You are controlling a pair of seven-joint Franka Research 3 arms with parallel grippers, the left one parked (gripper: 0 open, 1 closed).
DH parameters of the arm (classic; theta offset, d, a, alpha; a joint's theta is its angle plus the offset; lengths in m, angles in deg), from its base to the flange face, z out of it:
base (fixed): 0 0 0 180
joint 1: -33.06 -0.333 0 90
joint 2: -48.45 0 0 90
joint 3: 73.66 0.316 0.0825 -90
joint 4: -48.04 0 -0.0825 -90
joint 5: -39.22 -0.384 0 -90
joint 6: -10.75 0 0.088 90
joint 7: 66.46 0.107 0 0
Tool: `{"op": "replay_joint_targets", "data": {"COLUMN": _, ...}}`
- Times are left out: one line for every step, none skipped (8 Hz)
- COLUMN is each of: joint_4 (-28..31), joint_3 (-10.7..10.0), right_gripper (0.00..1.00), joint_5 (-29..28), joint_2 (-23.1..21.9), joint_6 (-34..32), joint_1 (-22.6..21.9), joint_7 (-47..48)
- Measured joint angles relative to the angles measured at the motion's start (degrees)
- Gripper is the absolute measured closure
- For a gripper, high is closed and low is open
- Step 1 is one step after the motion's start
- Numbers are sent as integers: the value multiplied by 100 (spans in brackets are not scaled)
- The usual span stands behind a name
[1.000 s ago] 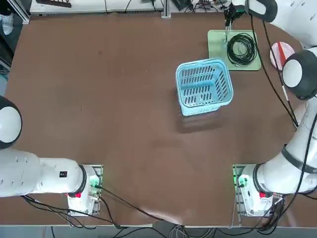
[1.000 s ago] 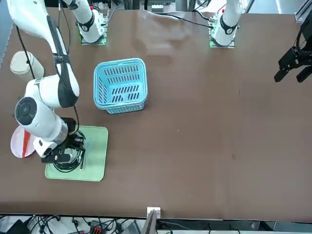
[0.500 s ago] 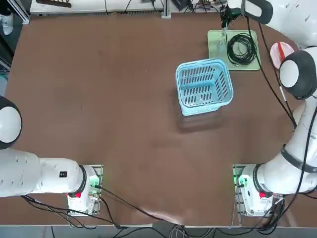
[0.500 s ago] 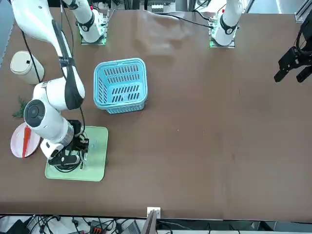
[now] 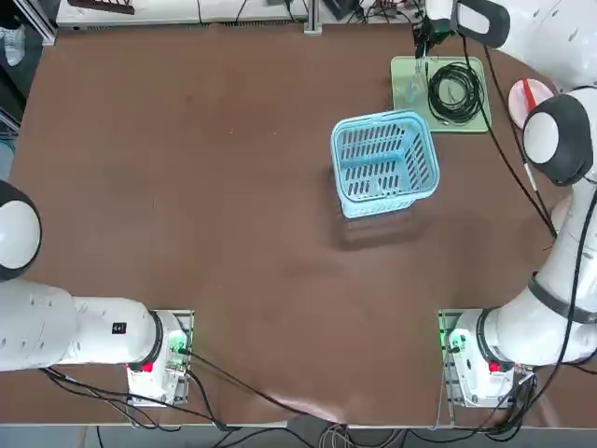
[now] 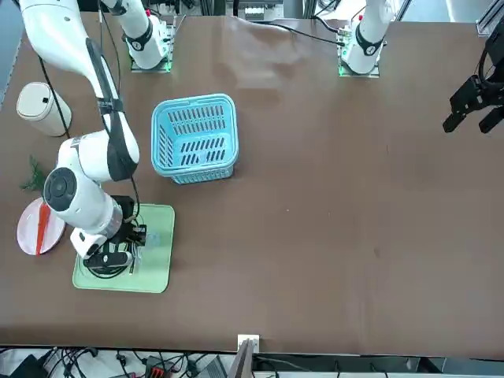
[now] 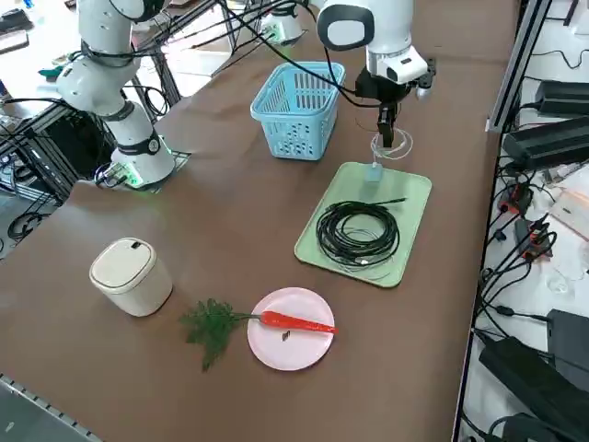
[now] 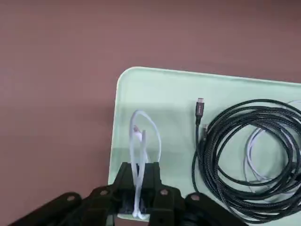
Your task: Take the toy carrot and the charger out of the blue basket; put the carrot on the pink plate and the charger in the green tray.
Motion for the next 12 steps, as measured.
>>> {"op": "replay_joint_targets", "data": {"joint_4": 0, "joint_3": -2, "right_gripper": 95, "joint_5": 0, "joint_2": 12, "joint_6": -4, "joint_1": 14, "joint_7": -69}}
{"op": "replay_joint_targets", "data": {"joint_4": 0, "joint_3": -15, "right_gripper": 94, "joint_5": -1, "joint_2": 22, "joint_6": -13, "joint_1": 54, "joint_7": -196}}
{"op": "replay_joint_targets", "data": {"joint_4": 5, "joint_3": -23, "right_gripper": 93, "joint_5": -2, "joint_2": 32, "joint_6": -29, "joint_1": 146, "joint_7": -340}}
{"op": "replay_joint_targets", "data": {"joint_4": 25, "joint_3": -25, "right_gripper": 92, "joint_5": -10, "joint_2": 43, "joint_6": -42, "joint_1": 248, "joint_7": -465}}
{"op": "replay_joint_targets", "data": {"joint_4": 63, "joint_3": -26, "right_gripper": 91, "joint_5": -13, "joint_2": 54, "joint_6": -45, "joint_1": 332, "joint_7": -514}}
{"op": "replay_joint_targets", "data": {"joint_4": 97, "joint_3": -26, "right_gripper": 89, "joint_5": -16, "joint_2": 60, "joint_6": -46, "joint_1": 382, "joint_7": -539}}
{"op": "replay_joint_targets", "data": {"joint_4": 119, "joint_3": -27, "right_gripper": 85, "joint_5": -17, "joint_2": 61, "joint_6": -47, "joint_1": 415, "joint_7": -544}}
{"op": "replay_joint_targets", "data": {"joint_4": 134, "joint_3": -27, "right_gripper": 80, "joint_5": -17, "joint_2": 63, "joint_6": -49, "joint_1": 455, "joint_7": -545}}
{"op": "replay_joint_targets", "data": {"joint_4": 147, "joint_3": -27, "right_gripper": 64, "joint_5": -17, "joint_2": 66, "joint_6": -52, "joint_1": 489, "joint_7": -551}}
{"op": "replay_joint_targets", "data": {"joint_4": 156, "joint_3": -27, "right_gripper": 44, "joint_5": -17, "joint_2": 70, "joint_6": -53, "joint_1": 503, "joint_7": -556}}
{"op": "replay_joint_targets", "data": {"joint_4": 156, "joint_3": -26, "right_gripper": 27, "joint_5": -18, "joint_2": 70, "joint_6": -52, "joint_1": 504, "joint_7": -558}}
{"op": "replay_joint_targets", "data": {"joint_4": 152, "joint_3": -25, "right_gripper": 10, "joint_5": -18, "joint_2": 70, "joint_6": -45, "joint_1": 504, "joint_7": -558}}
